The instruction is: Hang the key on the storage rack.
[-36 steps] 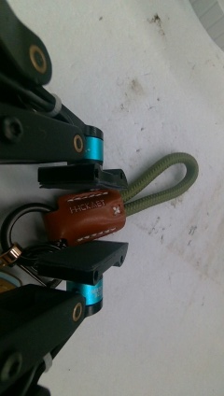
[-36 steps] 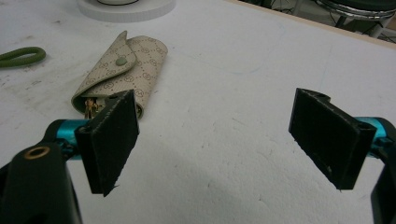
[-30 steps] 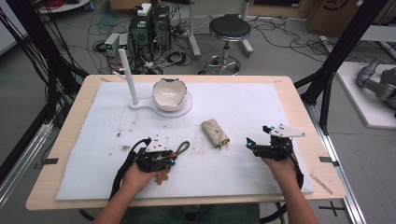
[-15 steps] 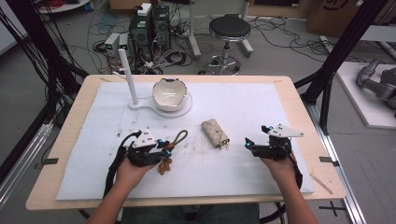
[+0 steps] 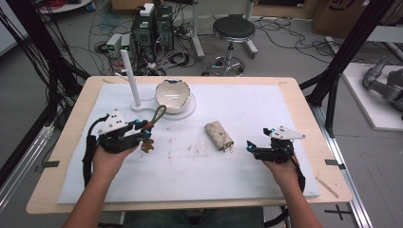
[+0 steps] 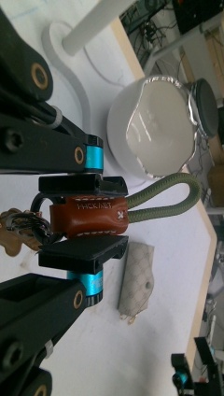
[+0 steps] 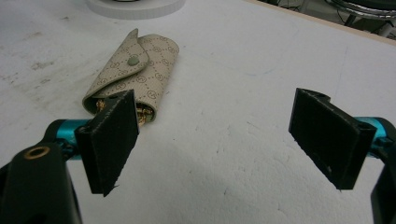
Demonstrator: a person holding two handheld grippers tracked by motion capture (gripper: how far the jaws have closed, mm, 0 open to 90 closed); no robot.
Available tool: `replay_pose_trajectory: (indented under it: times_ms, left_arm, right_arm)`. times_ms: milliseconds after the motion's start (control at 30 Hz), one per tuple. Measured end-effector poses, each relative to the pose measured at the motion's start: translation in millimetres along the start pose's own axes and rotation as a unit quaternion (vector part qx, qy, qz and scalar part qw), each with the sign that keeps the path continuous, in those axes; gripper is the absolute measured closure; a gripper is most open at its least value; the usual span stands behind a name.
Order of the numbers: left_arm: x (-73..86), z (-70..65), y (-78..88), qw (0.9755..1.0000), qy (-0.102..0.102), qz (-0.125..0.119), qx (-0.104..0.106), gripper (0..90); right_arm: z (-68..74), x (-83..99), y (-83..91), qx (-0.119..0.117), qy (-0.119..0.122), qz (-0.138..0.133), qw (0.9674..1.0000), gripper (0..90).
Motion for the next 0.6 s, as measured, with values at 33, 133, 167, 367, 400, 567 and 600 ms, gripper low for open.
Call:
replay_pose_trajectory:
  times_ms: [33, 133, 167, 367, 400, 567, 600]
  left_arm:
    - [-1.9, 2.6, 1.3, 1.0000, 0.001, -0.002, -0.002, 69.8]
    - [-7.6, 10.2, 4.8, 1.0000, -0.001, -0.002, -0.009, 69.9]
    - [-7.6, 10.2, 4.8, 1.0000, -0.001, -0.002, -0.009, 69.8]
    - [-25.5, 30.0, 12.7, 0.9994, -0.012, 0.000, -0.031, 69.8]
    - [-28.4, 32.8, 13.3, 0.9993, -0.012, -0.001, -0.034, 69.9]
    - [-35.4, 43.5, 15.5, 0.9992, -0.008, -0.003, -0.039, 69.8]
    - [-37.7, 48.9, 17.4, 0.9991, -0.004, -0.004, -0.042, 69.8]
  right_arm:
    - [-0.2, 0.4, -0.3, 0.000, 0.002, 0.001, 1.0000, 16.3]
    - [0.2, 1.1, -1.0, 0.000, 0.000, 0.005, 1.0000, 16.3]
    - [0.2, 1.1, -1.0, 0.000, 0.000, 0.005, 1.0000, 16.3]
    - [-0.4, 1.5, -0.8, 0.000, -0.003, 0.005, 1.0000, 16.3]
    - [-1.0, 1.4, -0.9, 0.000, 0.000, 0.004, 1.0000, 16.3]
    - [-0.1, 1.6, -1.3, 0.000, 0.001, 0.006, 1.0000, 16.3]
    - [0.9, 1.7, -1.5, -0.002, 0.003, 0.006, 1.0000, 16.3]
Point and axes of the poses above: each handheld gripper's, and its own axes: y roughly backward along the jaws, x roughly out of its underside, z roughly to its left, the point moved 10 cm from there along -y, roughly forward along the jaws, and after that the axes turned 5 degrees about x, right-handed, at the moved point
